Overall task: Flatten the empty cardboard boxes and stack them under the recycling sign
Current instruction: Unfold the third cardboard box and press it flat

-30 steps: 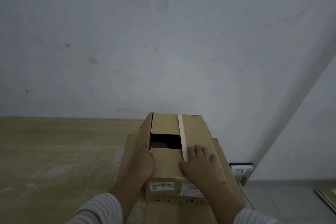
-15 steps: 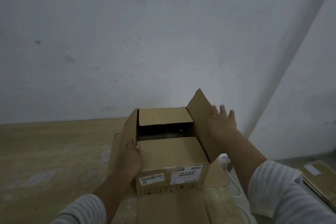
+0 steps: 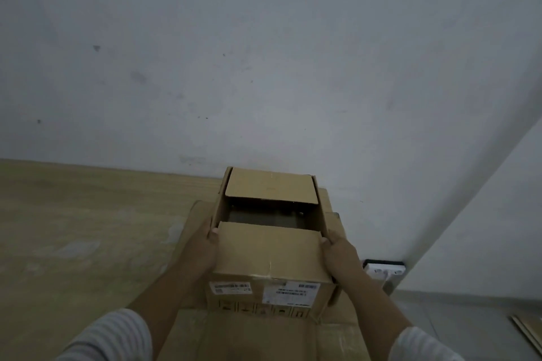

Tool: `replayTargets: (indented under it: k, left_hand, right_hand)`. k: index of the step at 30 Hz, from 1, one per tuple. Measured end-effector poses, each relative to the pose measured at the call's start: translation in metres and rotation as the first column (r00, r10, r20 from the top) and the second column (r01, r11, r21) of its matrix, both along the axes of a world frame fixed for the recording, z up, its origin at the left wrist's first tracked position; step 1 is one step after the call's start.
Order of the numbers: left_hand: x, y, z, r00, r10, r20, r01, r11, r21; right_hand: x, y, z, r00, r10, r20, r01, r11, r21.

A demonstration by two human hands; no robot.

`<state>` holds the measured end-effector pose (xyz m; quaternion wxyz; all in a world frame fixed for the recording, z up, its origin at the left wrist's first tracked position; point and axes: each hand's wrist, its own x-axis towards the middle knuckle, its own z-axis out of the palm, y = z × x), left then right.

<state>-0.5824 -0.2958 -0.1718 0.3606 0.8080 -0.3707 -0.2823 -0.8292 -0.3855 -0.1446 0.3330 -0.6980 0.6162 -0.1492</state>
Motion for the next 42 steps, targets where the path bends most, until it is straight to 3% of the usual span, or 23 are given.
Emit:
replayTargets:
  k: [5,7,10,14,15,19,22,25,27,29,31,34,38,42]
  left_hand:
    - [0.007,0.005,-0.006,0.967,0.089,-0.240,-0.101,0.994,-0.039]
    - [0.017,0.013,-0.017,0.937,0.122,-0.327,-0.138,0.990,-0.029]
    - [0.032,0.032,-0.035,0.913,0.279,-0.298,-0.260,0.960,0.102]
    - [0.042,0.048,-0.030,0.842,0.457,-0.286,-0.439,0.889,0.130]
    - [0.045,0.048,-0.027,0.853,0.457,-0.250,-0.444,0.889,0.113]
    - [0.046,0.056,-0.006,0.885,0.461,-0.067,-0.458,0.887,0.064]
    - [0.040,0.060,0.009,0.907,0.393,0.151,-0.414,0.897,0.157]
    - [0.025,0.058,0.019,0.919,0.186,0.348,-0.288,0.919,0.270]
    - [0.017,0.054,0.021,0.931,0.062,0.360,-0.170,0.946,0.275]
    - [0.012,0.052,0.021,0.944,-0.051,0.325,-0.036,0.966,0.257]
    - [0.005,0.055,0.023,0.938,-0.115,0.326,0.032,0.968,0.250]
    - [0.000,0.060,0.021,0.961,-0.103,0.257,0.051,0.978,0.204]
    - [-0.004,0.056,0.022,0.983,-0.043,0.177,0.018,0.990,0.139]
    - [-0.011,0.037,0.022,0.959,-0.043,0.280,-0.003,0.987,0.162]
  right_hand:
    - [0.000,-0.006,-0.008,0.992,0.062,-0.110,-0.069,0.996,-0.059]
    - [0.003,-0.013,-0.012,0.968,0.101,-0.230,-0.139,0.978,-0.156]
    - [0.016,-0.021,-0.006,0.859,0.215,-0.465,-0.348,0.911,-0.221]
    - [0.029,-0.019,0.009,0.780,0.322,-0.537,-0.456,0.879,-0.136]
    - [0.028,-0.019,0.014,0.788,0.326,-0.522,-0.460,0.876,-0.148]
    - [0.021,-0.013,0.073,0.922,0.324,-0.211,-0.356,0.924,-0.138]
    - [0.002,-0.014,0.116,0.924,0.381,-0.039,-0.382,0.924,-0.016]
    - [-0.008,0.007,0.129,0.815,0.570,0.106,-0.577,0.782,0.235]
    - [-0.004,0.027,0.117,0.685,0.728,0.025,-0.697,0.645,0.313]
    - [0.003,0.045,0.089,0.569,0.804,-0.170,-0.734,0.590,0.335]
    - [0.011,0.056,0.061,0.563,0.773,-0.293,-0.717,0.633,0.292]
    - [0.013,0.062,0.036,0.622,0.707,-0.337,-0.698,0.695,0.170]
    - [0.016,0.069,0.013,0.574,0.659,-0.485,-0.743,0.669,0.030]
    - [0.017,0.065,-0.003,0.588,0.594,-0.549,-0.761,0.637,-0.126]
